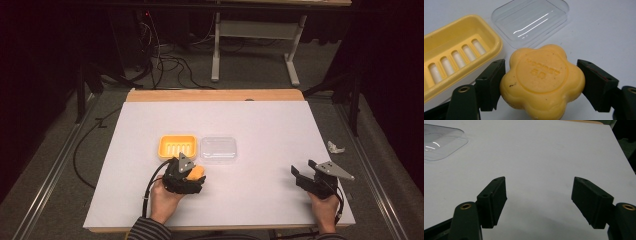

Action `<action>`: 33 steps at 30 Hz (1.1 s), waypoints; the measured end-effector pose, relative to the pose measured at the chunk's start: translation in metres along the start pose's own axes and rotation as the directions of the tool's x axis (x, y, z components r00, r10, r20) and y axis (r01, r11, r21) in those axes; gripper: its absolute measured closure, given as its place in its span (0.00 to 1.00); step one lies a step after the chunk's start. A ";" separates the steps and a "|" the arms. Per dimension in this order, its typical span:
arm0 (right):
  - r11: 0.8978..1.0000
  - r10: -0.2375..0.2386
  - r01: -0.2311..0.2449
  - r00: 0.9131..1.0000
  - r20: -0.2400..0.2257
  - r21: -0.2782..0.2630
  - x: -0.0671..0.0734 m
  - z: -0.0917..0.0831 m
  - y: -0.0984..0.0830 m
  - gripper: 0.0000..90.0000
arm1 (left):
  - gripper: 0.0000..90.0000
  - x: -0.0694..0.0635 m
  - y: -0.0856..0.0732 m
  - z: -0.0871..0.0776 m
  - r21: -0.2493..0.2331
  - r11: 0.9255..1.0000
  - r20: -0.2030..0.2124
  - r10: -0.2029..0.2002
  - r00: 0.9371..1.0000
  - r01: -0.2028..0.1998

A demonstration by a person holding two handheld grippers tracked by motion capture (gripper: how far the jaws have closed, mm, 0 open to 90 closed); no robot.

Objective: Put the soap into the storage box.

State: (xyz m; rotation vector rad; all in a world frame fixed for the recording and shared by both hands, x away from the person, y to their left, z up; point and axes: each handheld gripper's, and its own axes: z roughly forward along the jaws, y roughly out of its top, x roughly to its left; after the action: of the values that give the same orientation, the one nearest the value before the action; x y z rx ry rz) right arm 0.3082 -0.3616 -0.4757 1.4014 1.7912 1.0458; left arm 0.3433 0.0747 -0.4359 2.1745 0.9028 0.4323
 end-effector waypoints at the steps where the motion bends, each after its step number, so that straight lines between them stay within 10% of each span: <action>1: 1.000 -0.001 0.001 1.000 0.000 -0.002 0.000 0.000 0.000 0.32 | 0.29 0.002 0.000 -0.003 -0.002 1.000 -0.006 0.003 1.000 -0.003; 33: 1.000 0.003 -0.003 1.000 0.006 -0.006 0.000 0.000 0.000 0.32 | 0.29 0.046 0.012 -0.025 -0.059 0.995 -0.061 -0.080 0.995 0.076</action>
State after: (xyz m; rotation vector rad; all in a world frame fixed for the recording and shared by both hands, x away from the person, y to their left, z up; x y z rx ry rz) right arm 0.3079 -0.3619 -0.4757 1.4024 1.7807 1.0467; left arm 0.3676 0.1141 -0.4085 2.0773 0.9946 0.4847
